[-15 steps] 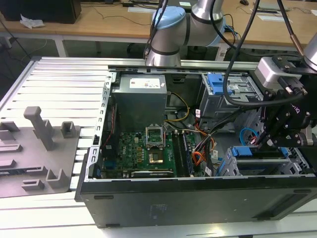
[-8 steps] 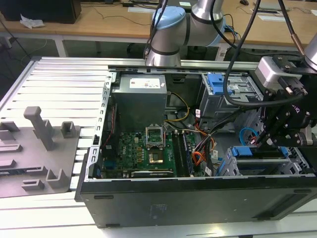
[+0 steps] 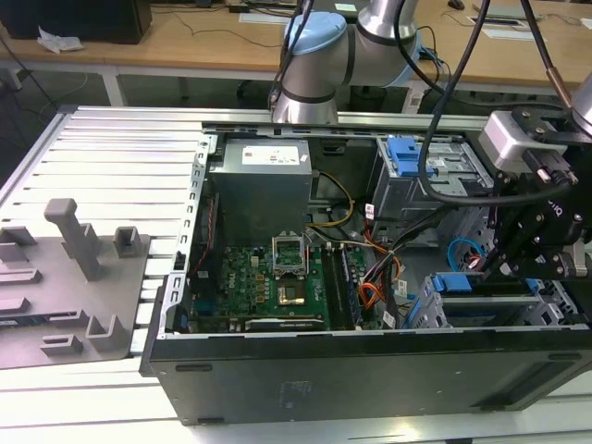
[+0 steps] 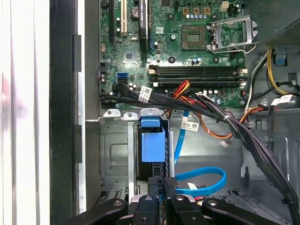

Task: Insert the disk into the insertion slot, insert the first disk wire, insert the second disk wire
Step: 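Insert the second disk wire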

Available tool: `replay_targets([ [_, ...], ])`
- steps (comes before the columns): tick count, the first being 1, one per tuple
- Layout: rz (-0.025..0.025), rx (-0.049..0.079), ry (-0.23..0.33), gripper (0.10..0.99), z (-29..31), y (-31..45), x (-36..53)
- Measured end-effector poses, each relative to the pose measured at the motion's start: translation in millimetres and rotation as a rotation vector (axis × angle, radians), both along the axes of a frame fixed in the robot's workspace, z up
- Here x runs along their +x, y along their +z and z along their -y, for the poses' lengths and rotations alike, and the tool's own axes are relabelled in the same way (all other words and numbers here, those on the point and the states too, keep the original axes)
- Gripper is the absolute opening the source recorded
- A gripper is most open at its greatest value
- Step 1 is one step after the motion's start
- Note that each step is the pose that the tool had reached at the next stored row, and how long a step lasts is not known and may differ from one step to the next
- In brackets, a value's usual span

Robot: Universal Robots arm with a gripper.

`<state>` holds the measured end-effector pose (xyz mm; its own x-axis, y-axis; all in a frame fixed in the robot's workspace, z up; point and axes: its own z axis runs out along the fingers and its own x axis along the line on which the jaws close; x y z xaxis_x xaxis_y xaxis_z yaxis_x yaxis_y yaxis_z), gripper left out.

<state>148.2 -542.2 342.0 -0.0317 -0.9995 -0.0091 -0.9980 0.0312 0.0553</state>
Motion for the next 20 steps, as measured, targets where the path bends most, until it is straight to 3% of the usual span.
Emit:
replay_targets([
  [9,0.0,-0.001,0.0,0.161,0.2,-3.0,0.0],
  [10,0.0,-0.001,0.0,0.239,0.1,-2.3,0.0],
  [11,0.0,-0.001,0.0,0.239,-0.1,9.5,0.0],
  [12,0.0,-0.001,0.0,0.239,-0.5,12.4,-0.1],
  [15,0.0,-0.001,0.0,0.224,-1.5,18.8,-0.1],
  [17,-0.0001,-0.001,0.0,0.106,-2.0,24.1,-0.1],
  [20,0.0018,-0.001,0.0,0.106,-2.0,25.0,-7.0],
])
